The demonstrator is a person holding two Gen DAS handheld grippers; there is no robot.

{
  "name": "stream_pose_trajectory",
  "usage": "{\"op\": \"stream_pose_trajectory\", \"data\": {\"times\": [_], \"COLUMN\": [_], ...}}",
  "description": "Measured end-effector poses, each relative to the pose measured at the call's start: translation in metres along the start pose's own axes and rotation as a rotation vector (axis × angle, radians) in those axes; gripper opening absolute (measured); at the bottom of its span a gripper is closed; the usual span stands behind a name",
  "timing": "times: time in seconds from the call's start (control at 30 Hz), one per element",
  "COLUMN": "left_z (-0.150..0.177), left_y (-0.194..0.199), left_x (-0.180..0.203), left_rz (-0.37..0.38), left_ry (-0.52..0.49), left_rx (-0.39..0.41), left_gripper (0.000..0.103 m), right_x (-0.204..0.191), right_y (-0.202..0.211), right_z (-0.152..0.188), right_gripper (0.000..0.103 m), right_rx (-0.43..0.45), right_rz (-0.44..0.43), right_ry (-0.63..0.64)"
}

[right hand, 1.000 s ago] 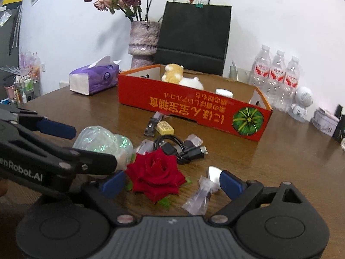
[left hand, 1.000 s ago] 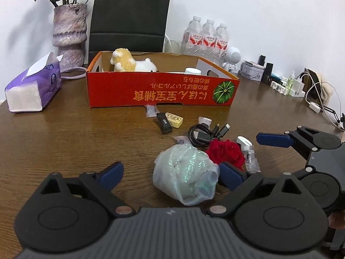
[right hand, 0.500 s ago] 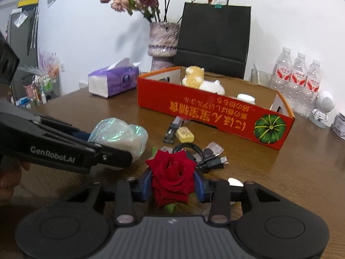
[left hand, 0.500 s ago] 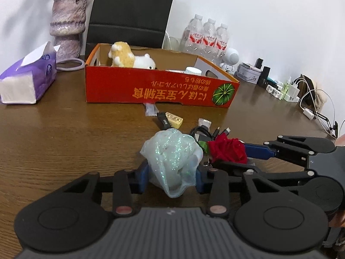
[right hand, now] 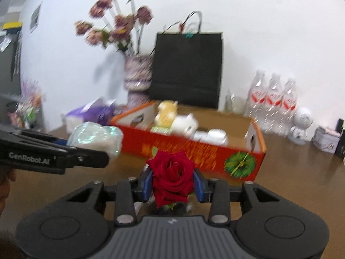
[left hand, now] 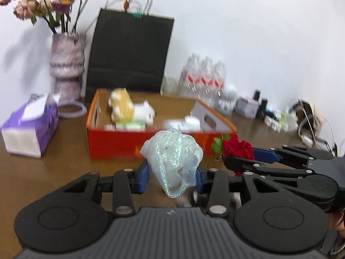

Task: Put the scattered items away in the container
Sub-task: 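Carry the plastic bag into the box with the left tool while the right tool drops the rose in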

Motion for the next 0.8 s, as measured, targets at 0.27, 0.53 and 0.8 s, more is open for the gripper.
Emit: {"op": "stream_pose_trajectory", "data": {"times": [0.27,0.53,0.8], "left_z": [-0.048,-0.066,-0.072], "left_y": [-0.043,-0.11,-0.162], "left_x": [-0.022,-0.047,-0.057], "left_rz": [-0.06,-0.088,-0.105], "left_ry": [0.08,0.144,0.12], "left_rx": [0.067,0.03,-0.023], "left_gripper": [0.041,0.041,0.041], "right_x": [0.026,0.063,0.088], "right_y": [-0.051,-0.103,-0.155], "right_z": [-0.05,-0.081,-0.085], "right_gripper": [0.037,0.037,0.037], "right_rx": [0.058,0.087,0.003], "right_rz": [0.077,0.094,0.109], "right_ry": [-0.083,-0.193,-0.208]}}
Point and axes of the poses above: each gripper's, at about its wrist camera, not at the fingertips, and y roughly against the way its jaws point, x to its right, z to its underside, the point moved 3 cm from there along -y, roughly the way its jaws point, and after that the axes turned 5 degrees about -y, right-handed, at the moved point
